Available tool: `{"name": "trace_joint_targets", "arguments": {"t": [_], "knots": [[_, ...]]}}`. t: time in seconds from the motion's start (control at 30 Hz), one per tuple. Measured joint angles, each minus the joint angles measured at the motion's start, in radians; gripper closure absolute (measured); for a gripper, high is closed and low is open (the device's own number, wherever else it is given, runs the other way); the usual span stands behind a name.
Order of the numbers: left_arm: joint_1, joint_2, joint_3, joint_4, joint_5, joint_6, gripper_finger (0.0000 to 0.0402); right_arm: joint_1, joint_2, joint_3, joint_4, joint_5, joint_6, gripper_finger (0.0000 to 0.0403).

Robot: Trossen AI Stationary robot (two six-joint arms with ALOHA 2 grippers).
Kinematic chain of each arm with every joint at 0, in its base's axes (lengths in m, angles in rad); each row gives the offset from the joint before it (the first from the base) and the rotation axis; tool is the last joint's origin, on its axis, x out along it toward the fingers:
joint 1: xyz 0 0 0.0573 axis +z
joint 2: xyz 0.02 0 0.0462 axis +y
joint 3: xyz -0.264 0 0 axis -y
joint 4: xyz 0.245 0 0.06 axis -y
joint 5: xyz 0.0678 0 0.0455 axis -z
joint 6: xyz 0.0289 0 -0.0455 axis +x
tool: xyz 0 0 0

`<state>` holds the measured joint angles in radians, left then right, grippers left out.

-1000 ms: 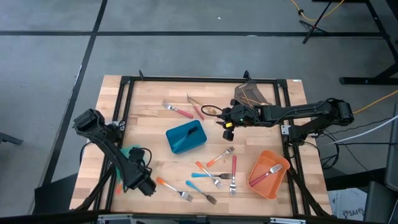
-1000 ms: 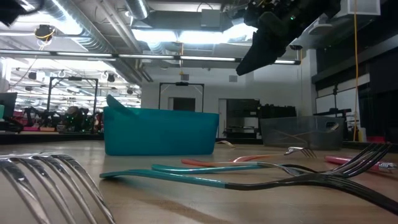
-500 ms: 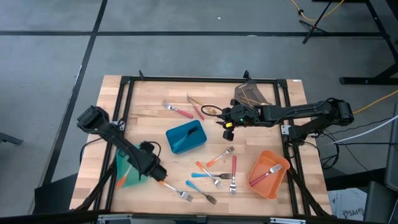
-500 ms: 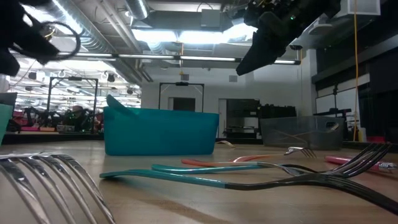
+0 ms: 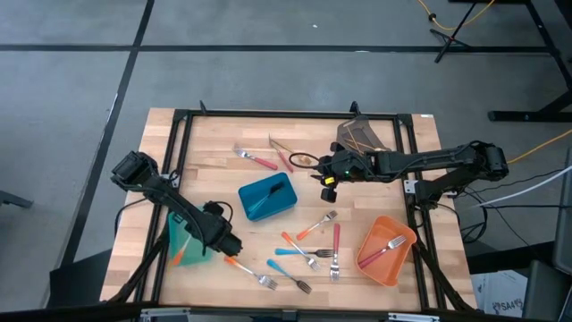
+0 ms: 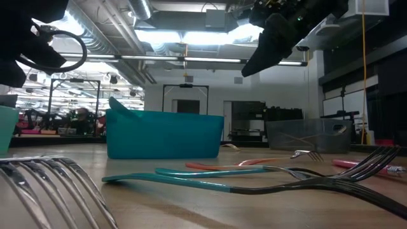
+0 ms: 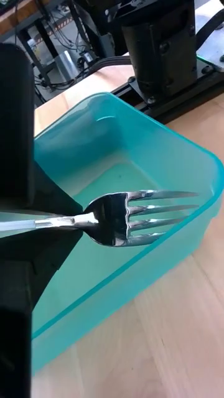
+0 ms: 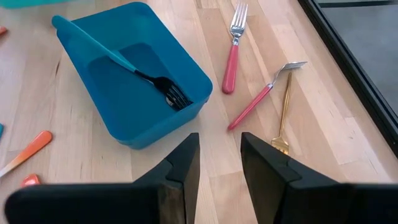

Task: Sort silverware by color (type)
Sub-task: Put the top left orange fork into the light blue bin, then put the golden fork into the gray bin

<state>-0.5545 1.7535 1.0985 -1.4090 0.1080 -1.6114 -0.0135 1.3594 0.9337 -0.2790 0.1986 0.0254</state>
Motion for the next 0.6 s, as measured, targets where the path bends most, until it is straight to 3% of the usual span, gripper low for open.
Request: {"name": "trace_joint_targets", "arguments": {"t": [0.6], "knots": [[0.0, 0.0, 0.0, 0.0, -0.003, 0.0, 0.0313, 0.0, 0.0, 0.0, 0.0, 0.0, 0.001, 0.0292]]}}
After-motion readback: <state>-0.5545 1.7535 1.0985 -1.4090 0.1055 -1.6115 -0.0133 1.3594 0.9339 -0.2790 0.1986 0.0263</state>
